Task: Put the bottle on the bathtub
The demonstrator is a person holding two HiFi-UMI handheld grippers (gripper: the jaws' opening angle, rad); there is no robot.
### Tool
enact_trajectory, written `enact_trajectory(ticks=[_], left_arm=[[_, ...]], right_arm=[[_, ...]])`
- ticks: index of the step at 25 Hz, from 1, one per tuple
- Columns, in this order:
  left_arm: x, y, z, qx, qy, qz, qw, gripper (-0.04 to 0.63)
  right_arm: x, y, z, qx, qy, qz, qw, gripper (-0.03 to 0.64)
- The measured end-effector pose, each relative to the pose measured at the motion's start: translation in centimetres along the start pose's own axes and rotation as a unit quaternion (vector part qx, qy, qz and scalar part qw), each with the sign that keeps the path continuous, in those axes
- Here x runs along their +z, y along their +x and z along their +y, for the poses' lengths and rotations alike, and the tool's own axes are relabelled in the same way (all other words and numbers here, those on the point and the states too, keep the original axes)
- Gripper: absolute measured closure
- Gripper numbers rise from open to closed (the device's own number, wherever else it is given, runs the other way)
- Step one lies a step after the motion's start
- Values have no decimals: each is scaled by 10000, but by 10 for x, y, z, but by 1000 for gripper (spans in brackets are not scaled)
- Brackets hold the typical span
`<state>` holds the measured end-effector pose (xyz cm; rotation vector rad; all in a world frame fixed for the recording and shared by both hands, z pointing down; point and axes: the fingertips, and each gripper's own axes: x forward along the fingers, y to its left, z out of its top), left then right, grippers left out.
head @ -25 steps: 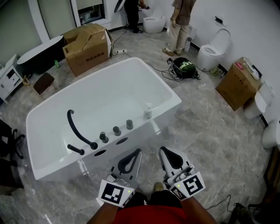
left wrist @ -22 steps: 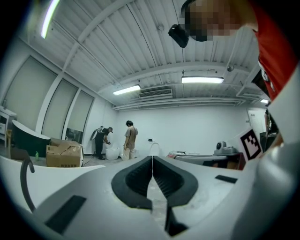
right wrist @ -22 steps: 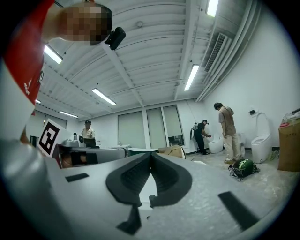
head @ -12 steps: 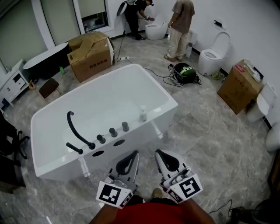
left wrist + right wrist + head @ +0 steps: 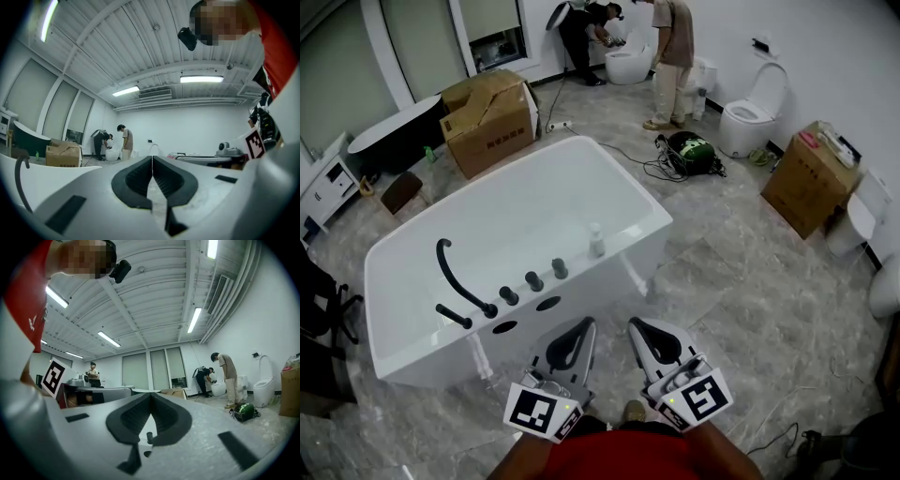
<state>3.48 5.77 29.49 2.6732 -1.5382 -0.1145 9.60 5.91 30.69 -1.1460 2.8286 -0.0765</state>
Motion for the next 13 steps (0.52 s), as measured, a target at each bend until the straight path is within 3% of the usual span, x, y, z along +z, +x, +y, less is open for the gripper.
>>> enact_trajectory(ticks=[13], left_arm=[[3, -4, 6, -26, -47, 8, 10000, 584]], right_arm=[[-2, 3, 7, -32, -10, 117, 9999, 614]])
